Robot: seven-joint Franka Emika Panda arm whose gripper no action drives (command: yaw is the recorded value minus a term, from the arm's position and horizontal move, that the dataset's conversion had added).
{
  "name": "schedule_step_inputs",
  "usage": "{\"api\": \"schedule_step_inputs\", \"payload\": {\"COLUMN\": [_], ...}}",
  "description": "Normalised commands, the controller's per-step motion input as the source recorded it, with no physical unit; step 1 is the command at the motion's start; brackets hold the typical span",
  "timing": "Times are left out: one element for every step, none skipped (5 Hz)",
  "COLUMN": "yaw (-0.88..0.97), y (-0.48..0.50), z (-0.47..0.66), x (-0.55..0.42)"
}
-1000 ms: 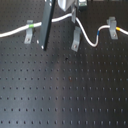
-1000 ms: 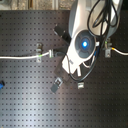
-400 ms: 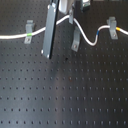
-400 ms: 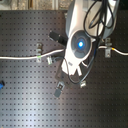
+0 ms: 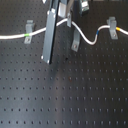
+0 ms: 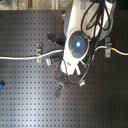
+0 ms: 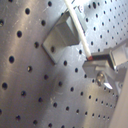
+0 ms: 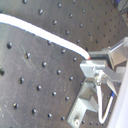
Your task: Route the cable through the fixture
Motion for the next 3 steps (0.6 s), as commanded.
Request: {"api": "schedule_step_inputs", "payload": {"yaw": [0.01,-0.02,-0.18], "y": [0.334,0.388,0.371], "z": [0.19,0.46,0.65], "x": [-0.228,-0.115,0.141]}}
